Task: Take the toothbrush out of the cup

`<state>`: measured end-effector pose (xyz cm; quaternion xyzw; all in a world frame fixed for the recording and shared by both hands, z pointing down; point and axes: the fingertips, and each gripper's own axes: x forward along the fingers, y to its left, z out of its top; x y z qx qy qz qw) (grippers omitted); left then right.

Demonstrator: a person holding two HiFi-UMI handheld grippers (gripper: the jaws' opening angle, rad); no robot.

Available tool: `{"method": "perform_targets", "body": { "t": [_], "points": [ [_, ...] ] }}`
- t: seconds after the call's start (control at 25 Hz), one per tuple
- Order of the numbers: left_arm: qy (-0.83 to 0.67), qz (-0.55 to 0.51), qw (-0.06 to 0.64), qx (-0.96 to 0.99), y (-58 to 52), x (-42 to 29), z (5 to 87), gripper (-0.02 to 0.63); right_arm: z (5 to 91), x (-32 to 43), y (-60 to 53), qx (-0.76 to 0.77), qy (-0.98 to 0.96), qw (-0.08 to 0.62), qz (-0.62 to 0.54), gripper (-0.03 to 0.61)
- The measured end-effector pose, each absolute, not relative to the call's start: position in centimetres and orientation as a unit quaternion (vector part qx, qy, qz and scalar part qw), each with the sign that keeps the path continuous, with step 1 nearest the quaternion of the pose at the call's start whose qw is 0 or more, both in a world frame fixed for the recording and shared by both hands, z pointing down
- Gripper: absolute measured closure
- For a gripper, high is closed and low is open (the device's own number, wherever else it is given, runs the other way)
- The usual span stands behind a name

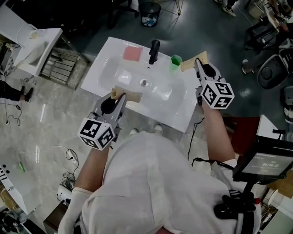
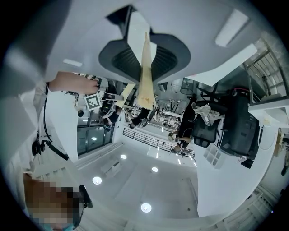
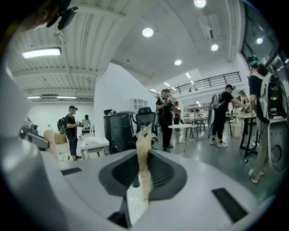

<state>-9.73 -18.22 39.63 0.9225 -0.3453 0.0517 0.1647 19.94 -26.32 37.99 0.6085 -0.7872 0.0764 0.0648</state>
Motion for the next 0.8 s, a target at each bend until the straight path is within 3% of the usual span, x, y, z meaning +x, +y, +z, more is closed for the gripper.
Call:
{"method": "perform_targets", "body": {
  "t": [0.8],
  "points": [
    [-0.221, 0.07, 0.161, 0.959, -16.6, -10.1, 39.4, 0.537, 41.6, 12.5, -11.6, 0.64, -0.751, 0.093, 0.135, 0.529]
  ]
}}
